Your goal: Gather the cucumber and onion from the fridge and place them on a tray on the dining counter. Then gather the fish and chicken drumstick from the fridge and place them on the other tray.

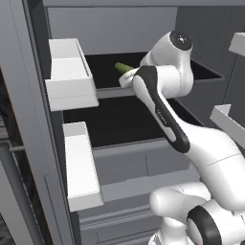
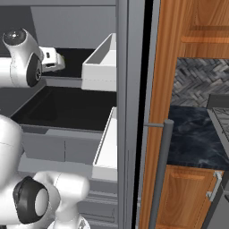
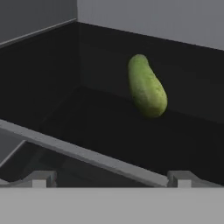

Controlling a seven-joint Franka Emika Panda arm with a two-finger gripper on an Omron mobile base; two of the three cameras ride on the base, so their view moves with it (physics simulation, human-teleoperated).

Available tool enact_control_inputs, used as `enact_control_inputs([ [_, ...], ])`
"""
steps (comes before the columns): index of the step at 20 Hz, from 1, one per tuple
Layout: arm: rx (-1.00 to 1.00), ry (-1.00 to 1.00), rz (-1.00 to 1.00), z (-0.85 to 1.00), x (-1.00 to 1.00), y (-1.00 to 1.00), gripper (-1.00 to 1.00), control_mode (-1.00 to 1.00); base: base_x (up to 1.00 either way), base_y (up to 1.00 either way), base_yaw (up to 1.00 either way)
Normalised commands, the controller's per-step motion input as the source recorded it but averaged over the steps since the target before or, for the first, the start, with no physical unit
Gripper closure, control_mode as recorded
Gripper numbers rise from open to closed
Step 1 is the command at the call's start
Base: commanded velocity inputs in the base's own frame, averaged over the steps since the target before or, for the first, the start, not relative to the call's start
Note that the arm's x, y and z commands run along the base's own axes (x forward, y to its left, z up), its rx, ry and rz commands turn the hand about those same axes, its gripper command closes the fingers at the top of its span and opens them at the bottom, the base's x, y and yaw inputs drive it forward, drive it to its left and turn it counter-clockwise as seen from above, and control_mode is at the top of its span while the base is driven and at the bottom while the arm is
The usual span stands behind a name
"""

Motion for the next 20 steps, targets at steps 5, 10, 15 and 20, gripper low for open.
enact_control_inputs([
  [5,-0.02,-0.01,0.0,0.01,0.64,0.0,-1.0,-1.0,0.0,0.0,0.0],
  [10,-0.02,-0.02,0.0,0.06,0.58,0.0,-1.0,-1.0,0.0,0.0,0.0],
  [15,-0.05,0.0,0.0,-0.01,0.62,0.0,-1.0,-1.0,0.0,0.0,0.0],
  [20,-0.05,0.01,0.0,-0.06,0.61,0.0,-1.0,-1.0,0.0,0.0,0.0],
])
